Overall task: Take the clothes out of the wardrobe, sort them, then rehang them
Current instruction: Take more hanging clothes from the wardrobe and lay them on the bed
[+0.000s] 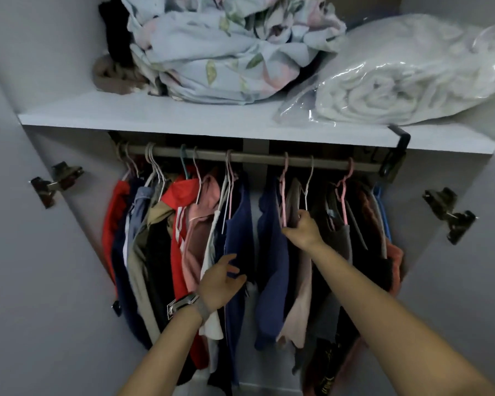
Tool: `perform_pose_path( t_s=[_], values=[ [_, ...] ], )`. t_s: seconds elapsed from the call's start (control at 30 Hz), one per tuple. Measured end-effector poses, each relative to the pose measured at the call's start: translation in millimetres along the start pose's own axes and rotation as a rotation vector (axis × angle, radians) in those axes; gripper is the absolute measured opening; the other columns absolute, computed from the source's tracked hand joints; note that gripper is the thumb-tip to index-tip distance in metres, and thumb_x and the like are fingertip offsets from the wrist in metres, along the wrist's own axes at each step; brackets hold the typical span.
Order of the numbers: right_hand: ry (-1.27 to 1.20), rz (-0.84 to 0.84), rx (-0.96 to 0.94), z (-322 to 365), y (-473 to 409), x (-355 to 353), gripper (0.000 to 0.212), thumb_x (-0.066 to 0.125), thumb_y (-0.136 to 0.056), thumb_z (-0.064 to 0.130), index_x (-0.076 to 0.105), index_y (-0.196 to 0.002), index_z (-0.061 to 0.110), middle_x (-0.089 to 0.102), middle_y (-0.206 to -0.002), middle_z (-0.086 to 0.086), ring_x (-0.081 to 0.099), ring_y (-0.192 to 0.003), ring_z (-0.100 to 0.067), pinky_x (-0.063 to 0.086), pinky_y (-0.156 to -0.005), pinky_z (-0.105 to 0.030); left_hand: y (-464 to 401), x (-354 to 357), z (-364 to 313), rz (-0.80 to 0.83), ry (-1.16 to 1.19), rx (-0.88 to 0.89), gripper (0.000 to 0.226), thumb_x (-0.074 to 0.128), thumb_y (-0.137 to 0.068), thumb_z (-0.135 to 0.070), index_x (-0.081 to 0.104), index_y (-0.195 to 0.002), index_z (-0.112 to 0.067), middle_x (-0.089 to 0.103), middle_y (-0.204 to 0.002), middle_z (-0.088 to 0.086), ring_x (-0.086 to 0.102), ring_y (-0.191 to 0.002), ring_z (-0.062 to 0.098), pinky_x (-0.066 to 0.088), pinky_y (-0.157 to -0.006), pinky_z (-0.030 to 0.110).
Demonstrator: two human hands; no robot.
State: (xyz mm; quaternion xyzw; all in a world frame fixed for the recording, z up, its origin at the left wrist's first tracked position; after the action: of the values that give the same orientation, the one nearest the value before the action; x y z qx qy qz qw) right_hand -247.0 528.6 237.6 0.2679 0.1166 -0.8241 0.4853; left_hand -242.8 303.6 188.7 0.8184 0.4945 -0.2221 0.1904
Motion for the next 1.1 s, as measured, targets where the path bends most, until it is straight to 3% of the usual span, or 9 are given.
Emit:
perform_pose_path(
  t_s=[0.07, 0.17, 0.27, 0.4, 0.57, 0.73, 0.83, 0.9, 1.1],
  values=[
    [-0.234, 0.045, 0.115, -6.2, -23.9, 15.6, 0.052, 0.061, -0.088, 0.004, 0.039, -0.135, 0.007, 0.061, -0.115, -0.014, 0.060, -0.095, -0.026, 0.051, -0.078, -0.034, -11.0, -6.3, 2.4, -0.035, 0.032, -0.015, 0.057, 0.063, -0.088, -0.021, 0.037, -0.138, -0.011, 0.056, -0.107, 0.001, 0.057, -0.083, 0.013, 0.047, -0.081, 0.021],
    [-0.584, 0.063, 0.215, -3.5, -42.7, 37.9, 0.034, 0.055, -0.094, 0.005, 0.046, -0.122, 0.022, 0.062, -0.088, -0.005, 0.057, -0.070, -0.016, 0.050, -0.066, -0.028, -20.7, -13.5, 11.0, -0.046, 0.111, -0.046, 0.057, 0.062, -0.088, -0.022, 0.036, -0.138, -0.014, 0.058, -0.110, 0.001, 0.059, -0.085, 0.013, 0.047, -0.078, 0.018],
    [-0.717, 0.039, 0.278, 4.4, -58.4, 50.6, 0.019, 0.053, -0.096, 0.011, 0.053, -0.113, 0.017, 0.055, -0.073, -0.004, 0.053, -0.064, -0.015, 0.048, -0.061, -0.027, -25.3, -21.5, 18.6, -0.062, 0.222, -0.077, 0.056, 0.062, -0.088, -0.020, 0.036, -0.138, -0.014, 0.057, -0.111, 0.000, 0.063, -0.085, 0.016, 0.050, -0.073, 0.021],
    [-0.615, 0.034, 0.319, 16.2, -68.1, 62.2, 0.017, 0.057, -0.092, 0.007, 0.049, -0.106, 0.013, 0.054, -0.081, -0.009, 0.052, -0.065, -0.017, 0.048, -0.060, -0.030, -33.5, -28.4, 20.7, -0.066, 0.246, -0.093, 0.054, 0.060, -0.089, -0.021, 0.036, -0.138, -0.015, 0.054, -0.112, -0.001, 0.064, -0.090, 0.019, 0.050, -0.067, 0.021],
    [-1.089, 0.298, 0.356, 38.4, -59.3, 97.0, 0.002, 0.054, -0.095, 0.010, 0.056, -0.096, 0.010, 0.062, -0.091, -0.007, 0.065, -0.080, -0.022, 0.056, -0.054, -0.027, -45.5, -31.9, 17.3, -0.026, 0.270, -0.094, 0.050, 0.055, -0.092, -0.020, 0.036, -0.138, -0.013, 0.055, -0.118, 0.004, 0.064, -0.085, 0.014, 0.045, -0.059, 0.014],
    [-0.830, 0.396, 0.278, 60.6, -59.9, 131.6, 0.028, 0.058, -0.093, 0.011, 0.045, -0.115, 0.022, 0.062, -0.108, -0.006, 0.061, -0.061, -0.016, 0.042, -0.040, -0.020, -51.4, -46.9, 13.2, -0.068, 0.294, -0.041, 0.037, 0.051, -0.092, -0.010, 0.046, -0.129, -0.010, 0.060, -0.095, -0.006, 0.061, -0.080, 0.011, 0.047, -0.063, 0.015],
    [-0.790, 0.328, 0.292, 68.7, -66.4, 136.9, 0.002, 0.056, -0.094, 0.011, 0.056, -0.093, 0.010, 0.059, -0.083, -0.008, 0.043, -0.041, -0.007, 0.032, -0.034, -0.017, -48.3, -56.2, 13.1, -0.071, 0.322, -0.018, 0.029, 0.049, -0.092, -0.003, 0.050, -0.118, -0.015, 0.061, -0.090, -0.009, 0.060, -0.079, 0.008, 0.048, -0.069, 0.016],
    [-0.815, 0.257, 0.270, 70.8, -71.6, 129.2, 0.014, 0.057, -0.094, 0.010, 0.057, -0.081, 0.007, 0.051, -0.070, -0.006, 0.035, -0.032, -0.003, 0.028, -0.032, -0.016, -47.5, -63.3, 17.9, -0.080, 0.336, -0.015, 0.031, 0.049, -0.091, -0.001, 0.052, -0.118, -0.015, 0.063, -0.091, -0.006, 0.061, -0.080, 0.008, 0.049, -0.072, 0.016],
    [-0.955, 0.211, 0.065, 99.3, -44.2, 80.6, 0.013, 0.052, -0.096, 0.010, 0.063, -0.090, 0.007, 0.064, -0.070, -0.002, 0.036, -0.033, 0.000, 0.029, -0.032, -0.013, -56.5, -78.1, 16.5, -0.125, 0.376, -0.012, 0.030, 0.046, -0.091, 0.002, 0.053, -0.118, -0.009, 0.064, -0.092, 0.004, 0.060, -0.072, 0.006, 0.042, -0.058, 0.008]
  ],
)
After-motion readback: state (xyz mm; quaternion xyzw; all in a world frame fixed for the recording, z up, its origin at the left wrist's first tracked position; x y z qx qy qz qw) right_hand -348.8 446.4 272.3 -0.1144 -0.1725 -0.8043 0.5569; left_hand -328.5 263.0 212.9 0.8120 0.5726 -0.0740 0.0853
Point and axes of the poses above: each hand's wrist, its own y-axis away from the middle knuckle, its own x-axis out of the palm, z = x × y, the point moved 7 cm from there along -y, towards the middle knuckle
